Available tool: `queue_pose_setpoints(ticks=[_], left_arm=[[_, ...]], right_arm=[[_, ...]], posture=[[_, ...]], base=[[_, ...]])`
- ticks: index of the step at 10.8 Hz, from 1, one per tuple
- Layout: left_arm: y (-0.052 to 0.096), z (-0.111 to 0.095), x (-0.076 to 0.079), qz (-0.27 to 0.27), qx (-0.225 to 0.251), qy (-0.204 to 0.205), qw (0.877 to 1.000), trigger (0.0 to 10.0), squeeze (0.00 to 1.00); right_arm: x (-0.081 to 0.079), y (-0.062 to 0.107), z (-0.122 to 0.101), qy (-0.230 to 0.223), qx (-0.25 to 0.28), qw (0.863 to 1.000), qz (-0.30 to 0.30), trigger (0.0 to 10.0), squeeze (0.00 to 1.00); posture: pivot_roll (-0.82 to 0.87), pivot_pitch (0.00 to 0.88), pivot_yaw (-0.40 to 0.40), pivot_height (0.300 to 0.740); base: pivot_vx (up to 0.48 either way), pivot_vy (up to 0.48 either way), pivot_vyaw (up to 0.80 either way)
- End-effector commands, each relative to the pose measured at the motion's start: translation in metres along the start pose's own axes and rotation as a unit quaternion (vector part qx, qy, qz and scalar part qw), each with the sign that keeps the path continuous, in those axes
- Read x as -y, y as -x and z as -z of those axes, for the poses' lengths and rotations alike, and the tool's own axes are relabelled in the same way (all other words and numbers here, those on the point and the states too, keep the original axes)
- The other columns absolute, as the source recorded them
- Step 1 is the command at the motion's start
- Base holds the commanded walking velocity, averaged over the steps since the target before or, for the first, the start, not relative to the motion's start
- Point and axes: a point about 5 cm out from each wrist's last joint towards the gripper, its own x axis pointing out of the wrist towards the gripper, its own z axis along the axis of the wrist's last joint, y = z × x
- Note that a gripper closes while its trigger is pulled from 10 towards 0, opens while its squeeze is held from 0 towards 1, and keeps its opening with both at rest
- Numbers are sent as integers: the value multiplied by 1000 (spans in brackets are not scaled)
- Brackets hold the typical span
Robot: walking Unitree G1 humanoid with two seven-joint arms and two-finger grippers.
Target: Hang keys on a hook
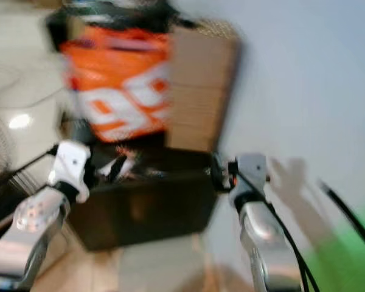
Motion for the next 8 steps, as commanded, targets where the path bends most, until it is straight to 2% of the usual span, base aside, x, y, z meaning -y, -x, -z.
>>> queue_pose_setpoints(ticks=[1,8], left_arm=[[3,0,-7,-12,-4,-8,1000,10000,0],[1,0,-6,-13,-4,-10,1000,10000,0]], right_arm=[[-7,-2,-2,-2,4,1000,-13,10000,1000],[-3,-4,-2,14,-2,1000,-27,10000,1000]], posture=[[-10,0,-60,740],[-8,0,-75,740]], base=[[398,0,0],[387,0,0]])
